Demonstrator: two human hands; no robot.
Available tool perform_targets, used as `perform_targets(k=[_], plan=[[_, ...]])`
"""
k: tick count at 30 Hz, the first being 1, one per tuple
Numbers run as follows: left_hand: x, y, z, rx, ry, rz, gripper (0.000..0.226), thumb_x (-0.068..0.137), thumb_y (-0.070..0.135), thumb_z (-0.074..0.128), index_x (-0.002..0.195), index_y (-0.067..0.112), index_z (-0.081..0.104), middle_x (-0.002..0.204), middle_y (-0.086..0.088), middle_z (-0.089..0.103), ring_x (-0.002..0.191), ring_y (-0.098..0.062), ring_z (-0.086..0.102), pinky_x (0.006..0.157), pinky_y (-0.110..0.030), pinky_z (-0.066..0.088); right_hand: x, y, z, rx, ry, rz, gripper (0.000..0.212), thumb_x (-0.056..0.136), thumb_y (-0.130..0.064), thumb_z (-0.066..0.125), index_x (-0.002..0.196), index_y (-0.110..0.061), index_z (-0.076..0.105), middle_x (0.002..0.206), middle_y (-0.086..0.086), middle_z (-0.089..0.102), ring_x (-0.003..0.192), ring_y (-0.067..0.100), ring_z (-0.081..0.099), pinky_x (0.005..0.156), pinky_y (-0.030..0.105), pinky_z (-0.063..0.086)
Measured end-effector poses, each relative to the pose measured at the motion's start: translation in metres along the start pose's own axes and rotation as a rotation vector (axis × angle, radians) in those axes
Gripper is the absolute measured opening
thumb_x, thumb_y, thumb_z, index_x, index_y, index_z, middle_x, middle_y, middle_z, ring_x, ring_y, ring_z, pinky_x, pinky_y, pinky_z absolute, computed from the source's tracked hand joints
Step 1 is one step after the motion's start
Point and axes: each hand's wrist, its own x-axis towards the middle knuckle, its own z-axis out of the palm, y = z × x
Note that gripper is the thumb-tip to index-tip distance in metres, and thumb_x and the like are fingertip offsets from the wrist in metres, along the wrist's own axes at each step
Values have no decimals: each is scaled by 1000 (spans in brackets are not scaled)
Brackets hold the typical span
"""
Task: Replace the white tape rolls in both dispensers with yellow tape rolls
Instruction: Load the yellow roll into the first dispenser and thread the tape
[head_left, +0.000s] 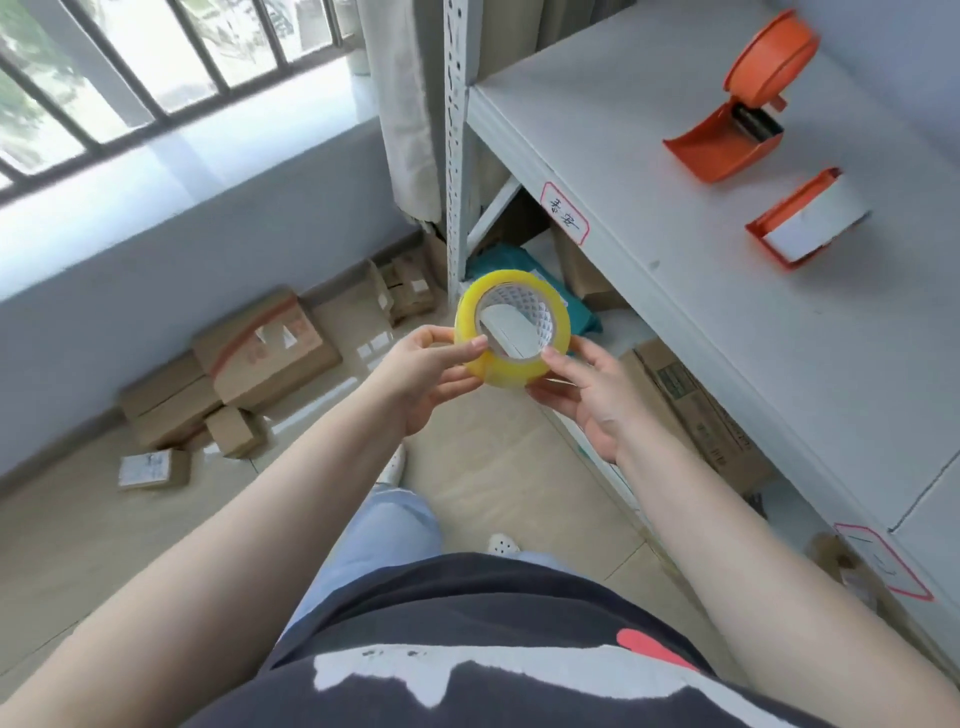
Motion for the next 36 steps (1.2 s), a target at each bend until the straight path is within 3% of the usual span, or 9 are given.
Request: perform_targets(k=[7,13,15,18,21,24,28,31,36], plan=[[55,105,-22,198,-178,-22,27,78,13,75,95,13,54,80,-3,75,70,-17,73,70,-30,60,33,-36,57,150,142,-118,48,87,-19,67,133,-14,52,118,13,69,103,28,69,83,34,58],[94,157,5,345,-322,-16,27,74,16,79,88,16,55,78,-4,75,68,-17,72,74,-32,57,46,-68,66,197,297,-197,40,89,-20,64,128,-16,55,116,10,69,105,29,67,93,37,55],[106,166,20,383,-344,-6,28,72,17,80,86,17,55,77,-4,74,62,-15,71,67,-29,56,53,-75,59,35,443,-245,52,83,-29,72,130,-19,52,120,12,66,107,29,66,94,40,54],[121,177,46,454,-341,28,37,69,24,83,91,11,56,87,-10,73,69,-18,70,66,-29,56,61,-90,47,-323,639,-480,55,78,-28,75,126,-27,49,127,-3,53,117,16,56,92,30,51],[131,188,75,505,-337,52,58,66,32,85,106,1,57,99,-19,74,77,-24,73,69,-31,59,68,-114,43,-542,535,-649,44,79,-31,73,120,-30,56,122,-13,49,123,8,46,100,20,40],[137,201,104,567,-339,101,54,65,31,86,99,6,53,97,-20,73,71,-23,73,63,-30,59,78,-135,36,-638,551,-605,39,76,-39,74,111,-28,61,123,-1,52,120,11,48,97,13,37],[141,221,142,683,-380,201,50,67,26,85,100,8,52,83,-9,67,63,-16,70,61,-28,60,87,-159,23,-509,639,-476,56,71,-46,76,119,-26,55,127,-5,58,116,12,54,91,25,44],[142,230,169,780,-439,274,55,65,31,85,102,7,52,87,-8,64,76,-21,68,72,-36,61,86,-170,12,-369,697,-454,62,69,-44,78,123,-29,52,127,-9,59,116,13,57,96,34,49],[146,238,207,862,-635,348,50,74,35,79,105,3,57,87,-9,62,75,-18,62,78,-39,57,78,-172,2,77,708,-539,57,73,-34,78,124,-35,54,123,-6,65,111,8,62,87,22,49]])
